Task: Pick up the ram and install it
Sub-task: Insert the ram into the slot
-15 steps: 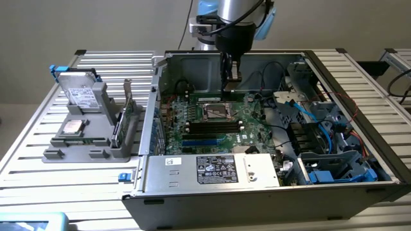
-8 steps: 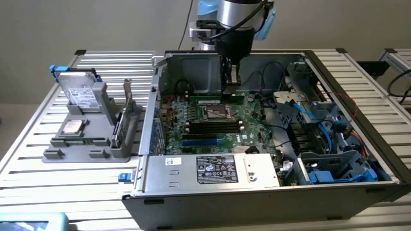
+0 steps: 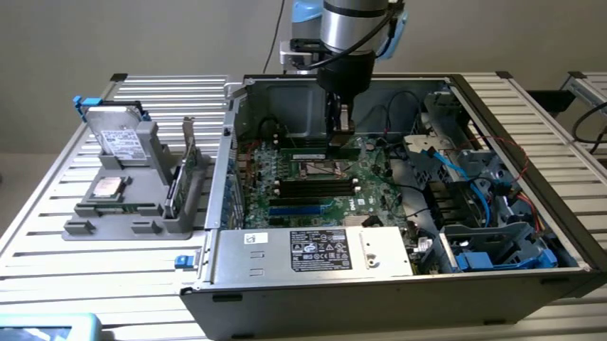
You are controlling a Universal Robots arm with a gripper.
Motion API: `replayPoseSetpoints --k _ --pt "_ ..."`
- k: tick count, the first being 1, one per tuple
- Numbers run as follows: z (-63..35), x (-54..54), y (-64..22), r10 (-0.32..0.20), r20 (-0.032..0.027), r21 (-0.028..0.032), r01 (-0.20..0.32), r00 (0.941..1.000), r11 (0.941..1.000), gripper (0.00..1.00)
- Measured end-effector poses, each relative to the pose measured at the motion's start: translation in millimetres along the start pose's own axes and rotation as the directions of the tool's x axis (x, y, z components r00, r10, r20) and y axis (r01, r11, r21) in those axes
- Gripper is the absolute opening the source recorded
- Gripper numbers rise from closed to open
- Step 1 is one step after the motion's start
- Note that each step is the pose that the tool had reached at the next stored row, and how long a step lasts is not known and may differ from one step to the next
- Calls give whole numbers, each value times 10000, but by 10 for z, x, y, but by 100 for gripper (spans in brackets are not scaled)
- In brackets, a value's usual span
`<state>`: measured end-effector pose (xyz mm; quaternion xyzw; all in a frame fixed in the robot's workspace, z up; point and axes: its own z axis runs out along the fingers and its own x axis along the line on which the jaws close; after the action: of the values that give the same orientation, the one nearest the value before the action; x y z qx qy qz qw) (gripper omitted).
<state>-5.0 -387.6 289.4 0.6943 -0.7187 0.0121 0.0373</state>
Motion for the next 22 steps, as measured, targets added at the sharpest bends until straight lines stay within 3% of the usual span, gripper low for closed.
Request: replayPoseSetpoints --k 6,15,22 --pt "85 3 -3 91 5 -6 -91 10000 10000 13" --pt "107 2 -4 97 8 -8 -96 10000 10000 13" --pt "159 -1 -6 98 -37 -9 -98 9999 10000 13"
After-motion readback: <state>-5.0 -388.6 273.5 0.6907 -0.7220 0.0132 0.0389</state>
